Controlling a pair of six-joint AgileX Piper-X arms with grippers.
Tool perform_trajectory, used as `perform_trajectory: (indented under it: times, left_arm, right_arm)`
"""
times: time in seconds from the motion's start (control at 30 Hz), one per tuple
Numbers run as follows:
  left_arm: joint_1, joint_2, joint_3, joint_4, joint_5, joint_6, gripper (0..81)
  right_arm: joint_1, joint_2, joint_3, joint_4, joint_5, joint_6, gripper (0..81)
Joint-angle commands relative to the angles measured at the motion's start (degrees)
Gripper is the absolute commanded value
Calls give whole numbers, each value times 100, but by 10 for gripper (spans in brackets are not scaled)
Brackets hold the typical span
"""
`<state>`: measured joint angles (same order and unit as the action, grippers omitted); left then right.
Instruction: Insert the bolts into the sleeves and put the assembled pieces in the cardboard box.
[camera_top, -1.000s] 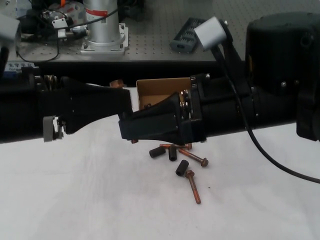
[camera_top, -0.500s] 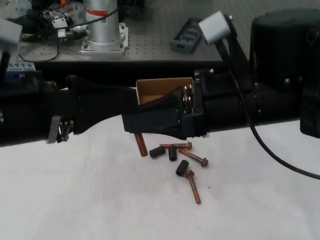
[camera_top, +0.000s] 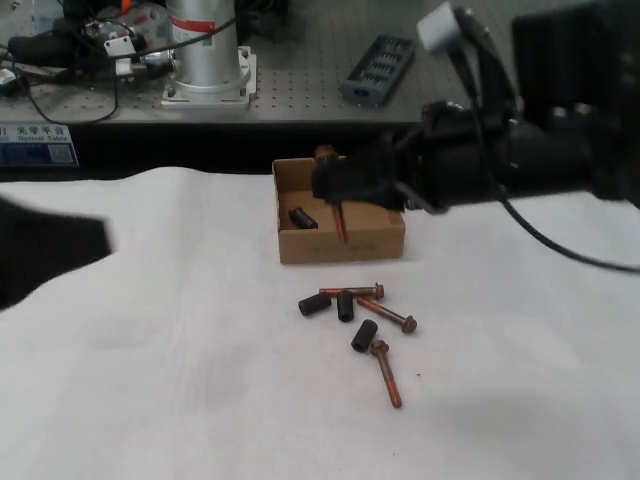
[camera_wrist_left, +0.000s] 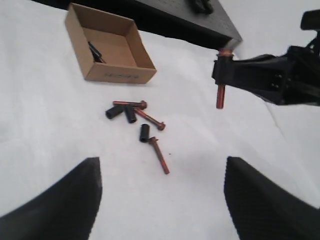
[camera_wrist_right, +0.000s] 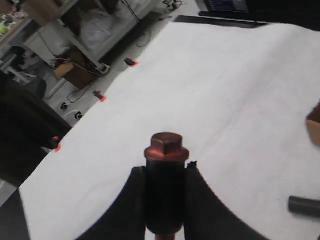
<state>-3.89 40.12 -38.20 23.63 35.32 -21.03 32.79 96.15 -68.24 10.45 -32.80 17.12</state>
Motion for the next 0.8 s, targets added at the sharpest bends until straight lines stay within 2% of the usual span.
perform_trajectory:
  times: [0.0, 0.23, 0.5, 0.63, 0.77]
  left_arm:
    - [297, -604, -33, 638, -268, 321, 503]
    - [608, -1302, -33, 957, -407, 320, 503]
    - [624, -1335, -33, 1115, -425, 320, 503]
    - [624, -1335, -33, 1115, -425, 320, 503]
    - [624, -1335, -33, 1112, -425, 335, 503]
  right_arm:
    - [-72, 151, -188, -4, 62, -45, 29]
    - [-425, 2128, -2326, 440, 369, -45, 29]
    - [-496, 3995, -4848, 1525, 908, -45, 29]
    - [-496, 4528, -5500, 2101, 1215, -45, 29]
    - [-496, 4586, -5562, 2315, 1472, -196, 23]
